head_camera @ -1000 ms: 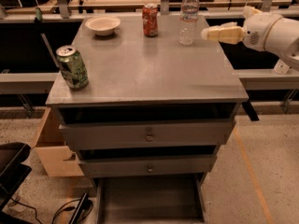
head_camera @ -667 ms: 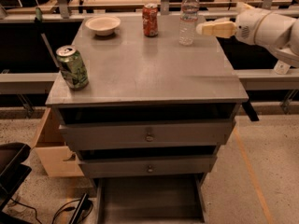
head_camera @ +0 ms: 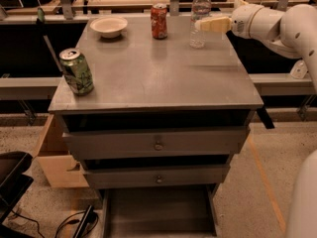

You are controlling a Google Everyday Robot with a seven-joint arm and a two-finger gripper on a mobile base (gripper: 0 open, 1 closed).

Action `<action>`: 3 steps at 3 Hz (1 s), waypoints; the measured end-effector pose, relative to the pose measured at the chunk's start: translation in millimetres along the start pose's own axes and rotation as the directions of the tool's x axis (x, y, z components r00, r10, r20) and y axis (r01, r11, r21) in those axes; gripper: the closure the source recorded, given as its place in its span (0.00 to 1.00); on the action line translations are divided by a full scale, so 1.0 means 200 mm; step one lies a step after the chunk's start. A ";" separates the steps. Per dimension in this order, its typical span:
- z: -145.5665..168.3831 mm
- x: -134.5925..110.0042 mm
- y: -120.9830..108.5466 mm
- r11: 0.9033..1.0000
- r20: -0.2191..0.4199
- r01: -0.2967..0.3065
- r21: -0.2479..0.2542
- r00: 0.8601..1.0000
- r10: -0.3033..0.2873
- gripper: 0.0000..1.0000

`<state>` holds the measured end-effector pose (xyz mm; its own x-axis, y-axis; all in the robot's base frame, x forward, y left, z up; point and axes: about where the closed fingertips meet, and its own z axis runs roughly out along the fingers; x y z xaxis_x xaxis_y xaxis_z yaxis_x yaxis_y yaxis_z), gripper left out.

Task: Move water bottle near green can

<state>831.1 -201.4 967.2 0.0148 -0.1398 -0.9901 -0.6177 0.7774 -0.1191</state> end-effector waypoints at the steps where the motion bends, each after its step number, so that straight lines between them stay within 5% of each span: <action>1: 0.16 0.02 -0.02 0.999 0.015 -0.044 -0.024 0.999 0.044 0.00; 2: 0.28 0.03 -0.01 0.995 0.028 -0.090 -0.048 0.995 0.091 0.00; 3: 0.36 0.04 0.00 0.994 0.031 -0.095 -0.057 0.995 0.097 0.16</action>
Offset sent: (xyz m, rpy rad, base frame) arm 0.0776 0.0401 -0.0070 0.1449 0.0611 0.0610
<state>888.3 -158.0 953.3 -0.0210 -0.0450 -0.9988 -0.6600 0.7510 -0.0200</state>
